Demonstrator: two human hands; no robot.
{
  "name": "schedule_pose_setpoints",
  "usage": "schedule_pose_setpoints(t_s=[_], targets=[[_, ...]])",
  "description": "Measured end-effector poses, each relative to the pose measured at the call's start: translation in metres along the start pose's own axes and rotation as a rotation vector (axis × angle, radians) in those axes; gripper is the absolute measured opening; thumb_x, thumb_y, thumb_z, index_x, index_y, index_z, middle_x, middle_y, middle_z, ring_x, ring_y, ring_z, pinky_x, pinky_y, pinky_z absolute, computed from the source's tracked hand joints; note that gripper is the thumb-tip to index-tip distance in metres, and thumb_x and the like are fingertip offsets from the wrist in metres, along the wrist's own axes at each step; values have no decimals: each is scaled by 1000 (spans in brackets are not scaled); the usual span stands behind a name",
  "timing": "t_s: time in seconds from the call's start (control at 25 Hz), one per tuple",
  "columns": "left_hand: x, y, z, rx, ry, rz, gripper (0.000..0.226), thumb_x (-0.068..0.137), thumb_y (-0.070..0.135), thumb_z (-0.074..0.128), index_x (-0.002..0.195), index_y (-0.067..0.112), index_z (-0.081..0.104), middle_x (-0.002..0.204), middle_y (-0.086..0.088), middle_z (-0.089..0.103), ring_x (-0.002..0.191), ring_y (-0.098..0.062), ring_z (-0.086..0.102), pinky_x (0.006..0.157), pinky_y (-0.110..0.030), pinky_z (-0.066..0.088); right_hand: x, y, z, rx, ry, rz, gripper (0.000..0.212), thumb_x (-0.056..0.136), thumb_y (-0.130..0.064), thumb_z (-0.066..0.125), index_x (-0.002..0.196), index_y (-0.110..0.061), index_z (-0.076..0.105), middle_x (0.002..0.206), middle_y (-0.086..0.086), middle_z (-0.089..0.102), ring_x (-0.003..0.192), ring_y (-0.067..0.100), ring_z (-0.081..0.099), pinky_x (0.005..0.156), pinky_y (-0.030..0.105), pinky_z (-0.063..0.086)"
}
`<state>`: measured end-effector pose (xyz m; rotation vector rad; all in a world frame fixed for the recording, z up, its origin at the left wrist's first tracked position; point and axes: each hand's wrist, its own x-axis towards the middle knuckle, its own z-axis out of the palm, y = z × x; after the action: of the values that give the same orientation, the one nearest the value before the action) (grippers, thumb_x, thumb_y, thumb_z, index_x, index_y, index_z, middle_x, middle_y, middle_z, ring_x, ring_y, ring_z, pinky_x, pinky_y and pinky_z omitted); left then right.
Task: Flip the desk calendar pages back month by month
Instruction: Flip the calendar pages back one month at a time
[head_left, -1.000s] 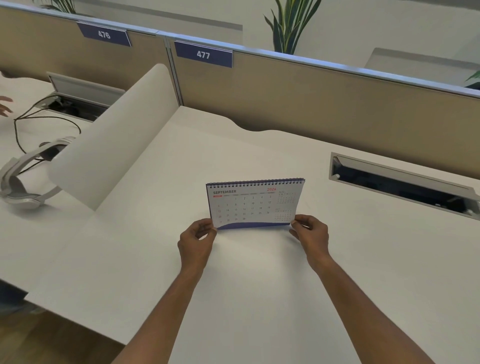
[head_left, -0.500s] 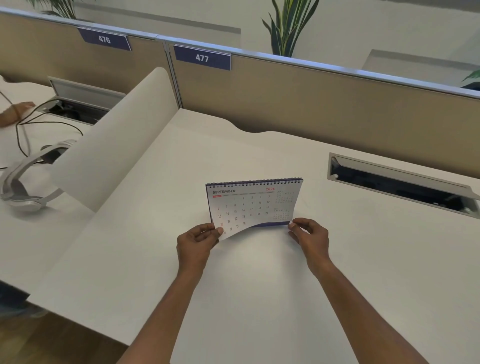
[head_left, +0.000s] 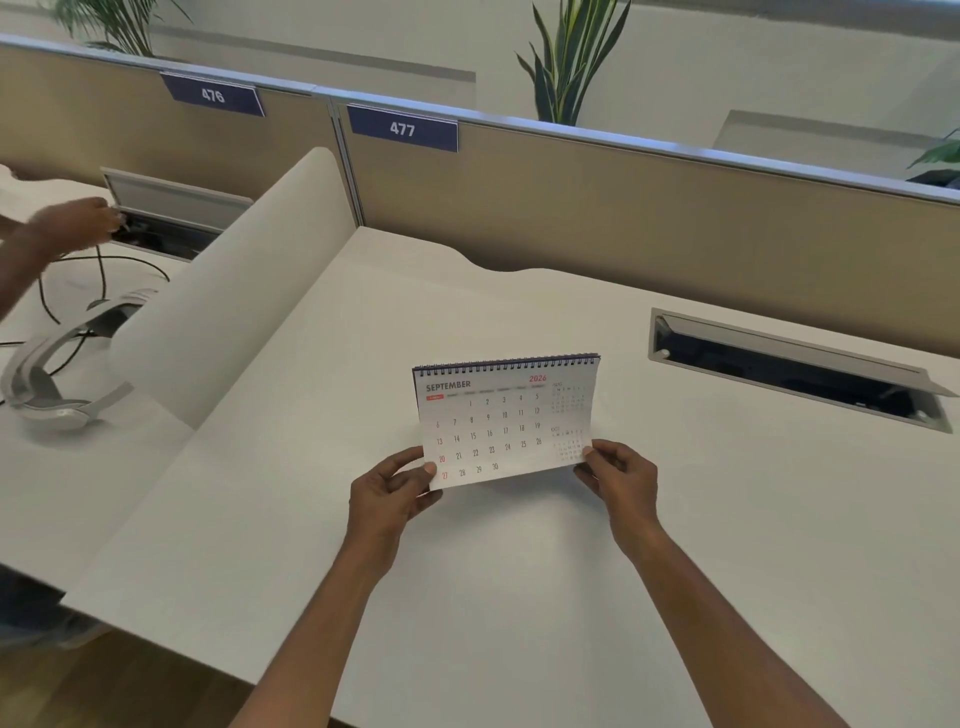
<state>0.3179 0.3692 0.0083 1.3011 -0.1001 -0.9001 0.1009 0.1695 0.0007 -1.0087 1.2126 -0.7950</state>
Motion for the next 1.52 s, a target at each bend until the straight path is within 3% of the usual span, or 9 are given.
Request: schedule_pose_setpoints(t_s=[0.28,0.48,0.6,0.76,0.96,1.16,1.24,1.4,1.52], targets=[[-3,6,-1,79,34,37,22,81,4,86,100,9,78,94,-20,82,89,-28,81,70,-28,64,-9,-16,-10,162,-3,20,17,85,0,78,101,-1,73,100,18,79,100,30,75,76,28,62],[-10,13,-2,109,-17,49,24,81,12,88,103,13,78,97,-18,83,93,-29,81,72,-30,64,-19,-27,-16,198,-35,22,17,85,-4,79,101,-5,75,99,15,80,96,26,77,76,27,62],[-14,19,-2,75,-82,57,16,92,28,77,105,19,81,107,-13,82,96,-27,80,74,-33,64,-25,-36,-20,296,-133,94,12,93,-10,71,102,-5,75,107,16,79,96,26,76,78,33,62],[-8,30,3,-6,-54,41,20,105,14,59,112,19,77,113,-9,82,97,-24,79,73,-35,64,-25,-55,-16,480,-187,186,13,94,-7,62,103,-4,70,112,15,75,103,29,73,70,34,63],[-3,46,13,-118,-54,73,26,100,5,65,123,16,70,107,-9,82,91,-22,79,73,-34,64,-21,-78,-5,510,-200,199,29,92,-2,67,121,-6,66,121,21,73,111,33,69,70,32,63],[5,59,23,52,12,221,33,93,1,74,117,22,73,96,3,82,87,-17,77,67,-28,61,-13,-98,6,429,-248,109,38,93,-3,68,129,-14,64,112,20,76,91,29,72,61,30,62],[8,66,26,142,1,301,37,90,-1,77,118,23,74,98,5,81,91,-15,76,72,-31,62,-8,-101,8,399,-272,71,37,93,-2,68,128,-15,65,109,17,77,87,28,73,61,31,60],[18,80,31,292,28,434,29,87,5,82,112,20,79,110,1,81,103,-12,75,94,-39,59,4,-105,13,285,-284,8,33,96,1,61,122,-16,71,112,9,79,99,24,74,75,34,59],[25,86,33,329,29,476,22,86,10,83,102,26,81,112,-2,80,106,-12,75,99,-41,59,11,-112,15,216,-304,-24,20,94,-11,69,111,-19,77,102,5,79,91,17,73,73,31,58]])
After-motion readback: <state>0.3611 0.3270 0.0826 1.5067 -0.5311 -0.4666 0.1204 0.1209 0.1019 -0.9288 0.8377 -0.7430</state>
